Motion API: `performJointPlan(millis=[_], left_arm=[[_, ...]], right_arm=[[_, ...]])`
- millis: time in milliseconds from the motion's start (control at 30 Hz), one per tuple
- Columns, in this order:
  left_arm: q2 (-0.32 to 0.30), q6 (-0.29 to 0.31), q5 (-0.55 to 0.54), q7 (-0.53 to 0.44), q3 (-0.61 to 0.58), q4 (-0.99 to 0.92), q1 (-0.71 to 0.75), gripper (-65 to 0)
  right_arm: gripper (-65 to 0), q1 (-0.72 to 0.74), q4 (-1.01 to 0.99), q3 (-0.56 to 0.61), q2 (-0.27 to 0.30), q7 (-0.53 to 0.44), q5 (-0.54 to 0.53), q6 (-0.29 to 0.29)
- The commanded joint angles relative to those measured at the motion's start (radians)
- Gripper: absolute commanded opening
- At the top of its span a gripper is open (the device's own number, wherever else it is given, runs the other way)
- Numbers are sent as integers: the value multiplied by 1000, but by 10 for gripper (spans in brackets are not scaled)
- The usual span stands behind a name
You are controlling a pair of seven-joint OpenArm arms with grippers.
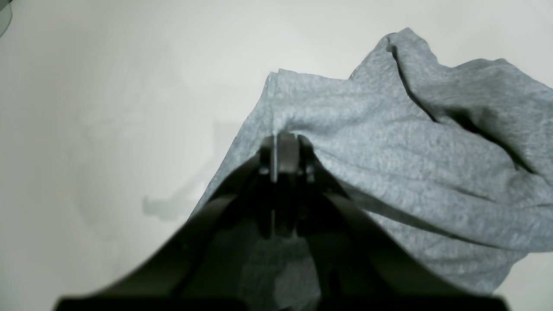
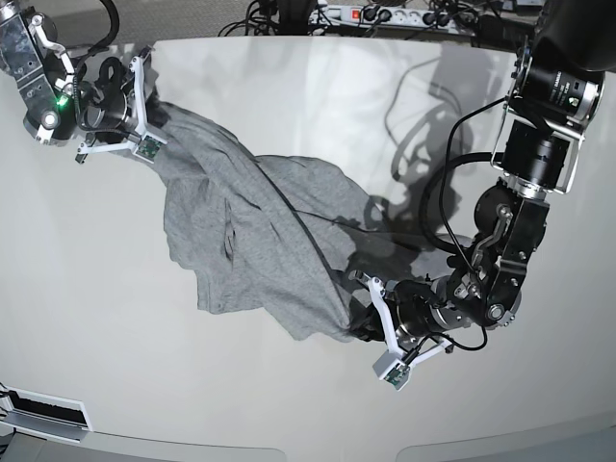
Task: Layout the t-shirt on the table in an organized manner, then fold the t-shirt properly
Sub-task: 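Lift the grey shirt with both grippers and swing it across the table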
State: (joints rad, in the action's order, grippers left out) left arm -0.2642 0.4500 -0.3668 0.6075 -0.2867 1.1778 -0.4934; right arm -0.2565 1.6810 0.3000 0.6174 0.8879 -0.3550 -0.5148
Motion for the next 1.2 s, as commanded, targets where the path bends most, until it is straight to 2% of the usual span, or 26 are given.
performJointPlan(millis=[0,167,267,367,433,600,700,767,867,967,1033,1100,1167], left_arm=[[-2,-1,-13,-24,6,18,-33,-650],[-5,1,-14,-21,6,18,-36,-650],[-8,30,-37,-21,6,18,-39,-650],[-19,68,-74,-23,6,18,-47,-650],[-22,71,-77,-23,6,18,-68,-650],[-41,68,-80,-22,6,18,-189,-650],[-50,21,-72,-21,6,16,-293,-650],[-64,0,-60,-21,6,7,-375,-650],[-81,-19,-61,-21,5,-38,-530,-650],[-88,-25,-98,-21,5,-106,-706,-650],[-88,-25,-154,0,5,-155,-816,-650],[-82,-20,-216,38,5,-205,-816,-650],[-79,11,-274,60,5,-254,-816,-650]], right_arm=[[-650,14,12,-6,15,8,6,-4],[-650,67,49,-6,16,98,20,-40],[-650,118,109,-6,27,100,21,-41],[-650,191,145,-6,50,96,40,28],[-650,248,145,-6,63,92,64,69],[-650,390,145,-6,72,92,101,80],[-650,473,145,-6,93,73,104,87],[-650,548,145,-6,105,73,116,118],[-650,670,122,-6,148,49,151,208],[-650,807,81,-6,206,38,144,258],[-650,900,62,-6,241,39,137,272],[-650,992,42,-6,279,40,90,275],[-650,1077,19,-6,312,40,17,270]])
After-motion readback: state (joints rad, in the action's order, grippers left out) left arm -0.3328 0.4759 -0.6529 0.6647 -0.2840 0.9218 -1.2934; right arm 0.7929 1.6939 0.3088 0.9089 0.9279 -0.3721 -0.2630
